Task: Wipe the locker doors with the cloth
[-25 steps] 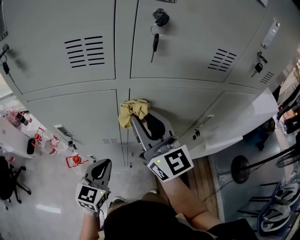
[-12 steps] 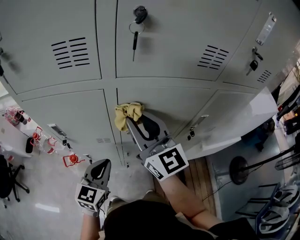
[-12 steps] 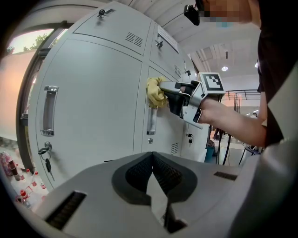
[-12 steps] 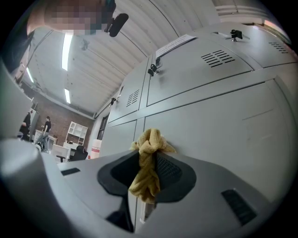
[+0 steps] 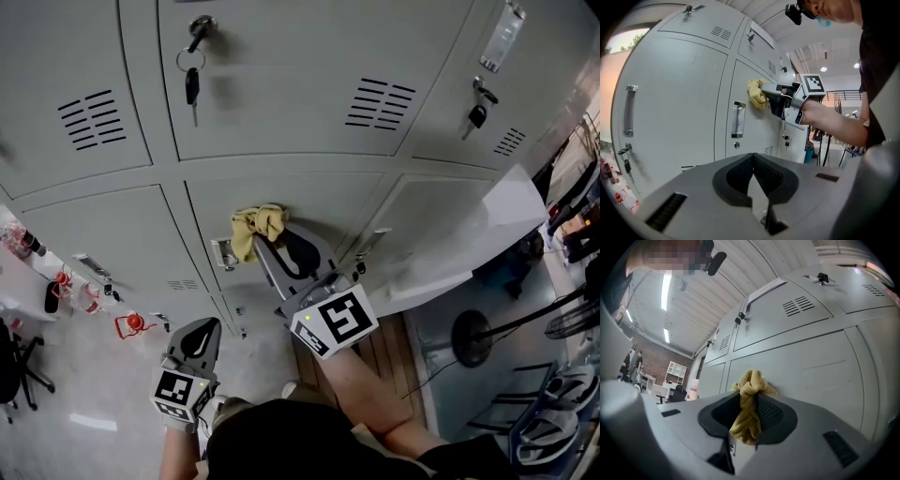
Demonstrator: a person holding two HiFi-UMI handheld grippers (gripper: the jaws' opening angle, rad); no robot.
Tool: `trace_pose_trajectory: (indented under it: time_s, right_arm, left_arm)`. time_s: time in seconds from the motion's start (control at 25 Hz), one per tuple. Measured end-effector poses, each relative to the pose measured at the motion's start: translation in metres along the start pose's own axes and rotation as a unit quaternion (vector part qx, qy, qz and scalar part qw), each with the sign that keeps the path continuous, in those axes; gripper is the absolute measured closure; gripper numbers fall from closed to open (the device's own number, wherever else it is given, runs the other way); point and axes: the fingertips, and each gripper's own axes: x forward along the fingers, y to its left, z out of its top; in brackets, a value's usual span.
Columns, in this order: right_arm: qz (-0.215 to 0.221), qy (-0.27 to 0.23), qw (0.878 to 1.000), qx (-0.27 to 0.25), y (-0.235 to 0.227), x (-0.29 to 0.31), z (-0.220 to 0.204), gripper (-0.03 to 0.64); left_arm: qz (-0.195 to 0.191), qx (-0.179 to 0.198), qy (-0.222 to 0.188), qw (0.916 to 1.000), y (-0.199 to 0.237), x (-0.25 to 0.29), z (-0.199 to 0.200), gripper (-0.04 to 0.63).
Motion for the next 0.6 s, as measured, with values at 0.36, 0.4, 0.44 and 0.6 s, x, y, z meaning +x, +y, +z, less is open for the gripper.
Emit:
trace_pose_trajectory:
  time_s: [0.36,0.4,0.44,0.6]
  right_arm:
    - [-0.013,-0.005,1.000,0.007,-0.040,-0.030,0.005,0.505]
    - [-0.015,-0.006,1.000,0.009,-0.044,-0.034,0.005,0.505]
    - [-0.017,-0.006,1.000,0.011,-0.048,-0.037,0.005,0.504]
    - [-0.027,-0.008,0.999,0.017,-0.067,-0.052,0.005,0.503]
  left_arm:
    - [-0.010,-0.004,0.001,0.9999,-0.033,0.028,0.003,0.586]
    - [-0.012,-0.006,0.004,0.9999,-0.037,0.031,0.003,0.586]
    - [-0.013,-0.006,0.005,0.9999,-0.041,0.033,0.002,0.586]
    - [-0.016,-0.004,0.006,0.9998,-0.053,0.044,0.001,0.587]
